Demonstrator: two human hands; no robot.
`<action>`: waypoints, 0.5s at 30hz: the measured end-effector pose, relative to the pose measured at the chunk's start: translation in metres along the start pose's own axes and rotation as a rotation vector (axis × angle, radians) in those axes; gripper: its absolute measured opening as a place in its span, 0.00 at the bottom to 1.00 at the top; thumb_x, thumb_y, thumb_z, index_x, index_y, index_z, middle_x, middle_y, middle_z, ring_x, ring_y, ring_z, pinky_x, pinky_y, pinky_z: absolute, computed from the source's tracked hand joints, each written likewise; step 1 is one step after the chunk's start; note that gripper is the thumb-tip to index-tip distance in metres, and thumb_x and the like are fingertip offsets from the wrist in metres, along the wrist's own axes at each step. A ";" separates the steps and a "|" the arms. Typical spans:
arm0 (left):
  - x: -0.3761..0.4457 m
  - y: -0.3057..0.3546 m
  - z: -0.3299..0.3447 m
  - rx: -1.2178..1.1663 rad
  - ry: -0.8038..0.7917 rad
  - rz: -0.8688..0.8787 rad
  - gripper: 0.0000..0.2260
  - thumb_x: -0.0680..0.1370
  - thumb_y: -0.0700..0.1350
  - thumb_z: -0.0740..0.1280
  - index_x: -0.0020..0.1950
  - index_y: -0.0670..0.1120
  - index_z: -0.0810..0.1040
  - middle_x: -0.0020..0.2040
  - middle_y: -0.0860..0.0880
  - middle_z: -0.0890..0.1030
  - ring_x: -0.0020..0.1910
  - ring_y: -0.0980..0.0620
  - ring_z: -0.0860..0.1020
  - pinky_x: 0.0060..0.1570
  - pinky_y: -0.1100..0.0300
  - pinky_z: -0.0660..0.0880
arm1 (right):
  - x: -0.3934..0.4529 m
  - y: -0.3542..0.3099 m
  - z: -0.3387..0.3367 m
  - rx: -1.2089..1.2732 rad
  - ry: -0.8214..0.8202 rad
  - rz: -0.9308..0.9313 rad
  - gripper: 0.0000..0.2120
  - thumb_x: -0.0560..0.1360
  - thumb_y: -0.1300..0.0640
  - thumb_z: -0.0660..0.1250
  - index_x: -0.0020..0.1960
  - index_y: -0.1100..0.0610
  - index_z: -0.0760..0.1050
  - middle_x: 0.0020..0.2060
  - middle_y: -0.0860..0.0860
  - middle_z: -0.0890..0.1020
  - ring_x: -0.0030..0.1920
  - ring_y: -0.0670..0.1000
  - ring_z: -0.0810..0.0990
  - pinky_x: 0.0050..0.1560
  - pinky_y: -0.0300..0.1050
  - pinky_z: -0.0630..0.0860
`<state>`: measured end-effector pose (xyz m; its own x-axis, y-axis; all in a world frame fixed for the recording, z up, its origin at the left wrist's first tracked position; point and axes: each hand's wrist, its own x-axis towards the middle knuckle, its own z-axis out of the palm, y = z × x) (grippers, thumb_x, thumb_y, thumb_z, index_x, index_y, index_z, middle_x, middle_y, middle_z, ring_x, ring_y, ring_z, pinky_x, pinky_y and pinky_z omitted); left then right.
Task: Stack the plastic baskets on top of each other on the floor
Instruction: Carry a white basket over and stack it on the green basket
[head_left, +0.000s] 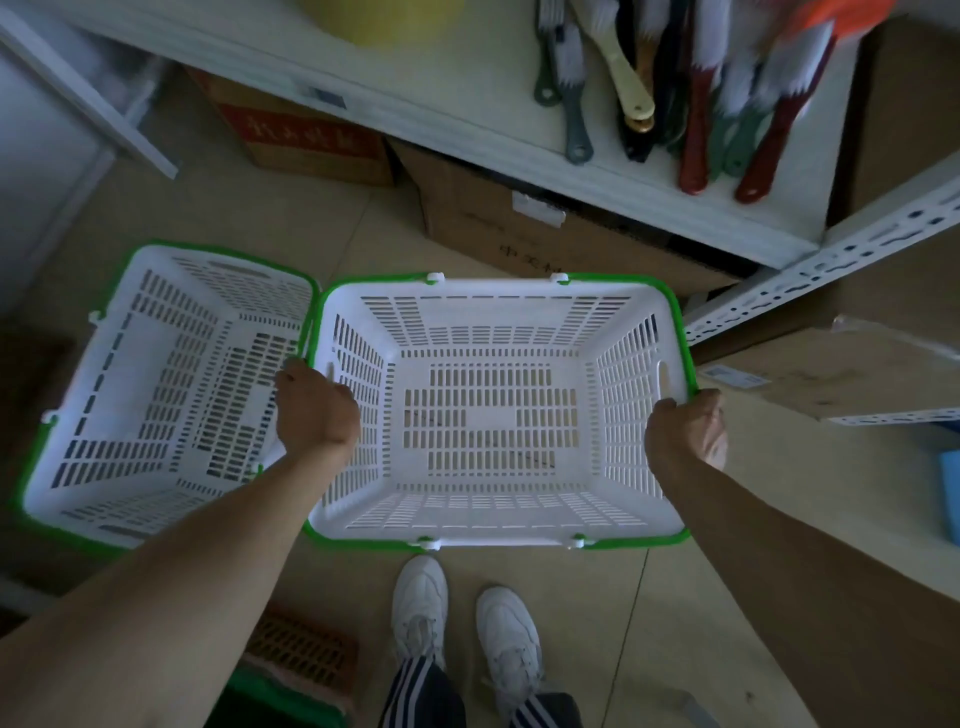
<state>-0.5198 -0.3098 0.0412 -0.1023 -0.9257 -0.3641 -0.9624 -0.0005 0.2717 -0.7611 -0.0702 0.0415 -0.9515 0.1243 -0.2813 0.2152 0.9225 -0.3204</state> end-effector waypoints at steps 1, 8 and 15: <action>-0.001 0.001 -0.008 -0.011 0.015 0.000 0.26 0.80 0.42 0.60 0.74 0.31 0.57 0.72 0.33 0.65 0.69 0.34 0.69 0.62 0.42 0.70 | -0.001 -0.004 -0.005 -0.003 0.008 -0.023 0.11 0.79 0.57 0.58 0.58 0.62 0.69 0.51 0.62 0.80 0.43 0.58 0.74 0.45 0.51 0.70; -0.018 -0.006 -0.068 -0.066 0.132 -0.074 0.22 0.80 0.43 0.59 0.70 0.33 0.62 0.67 0.34 0.69 0.63 0.34 0.73 0.55 0.41 0.73 | -0.021 -0.040 -0.047 -0.024 0.034 -0.152 0.12 0.80 0.52 0.56 0.57 0.60 0.66 0.47 0.61 0.80 0.45 0.61 0.80 0.45 0.54 0.73; -0.043 -0.024 -0.120 -0.135 0.169 -0.249 0.23 0.80 0.44 0.59 0.73 0.36 0.61 0.71 0.38 0.69 0.66 0.36 0.72 0.61 0.41 0.70 | -0.048 -0.084 -0.087 -0.021 0.120 -0.322 0.16 0.80 0.51 0.56 0.59 0.62 0.68 0.43 0.61 0.79 0.41 0.59 0.76 0.42 0.52 0.71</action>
<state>-0.4625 -0.3152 0.1576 0.1860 -0.9404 -0.2846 -0.9095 -0.2744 0.3122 -0.7521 -0.1222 0.1603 -0.9892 -0.1333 -0.0603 -0.1034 0.9285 -0.3568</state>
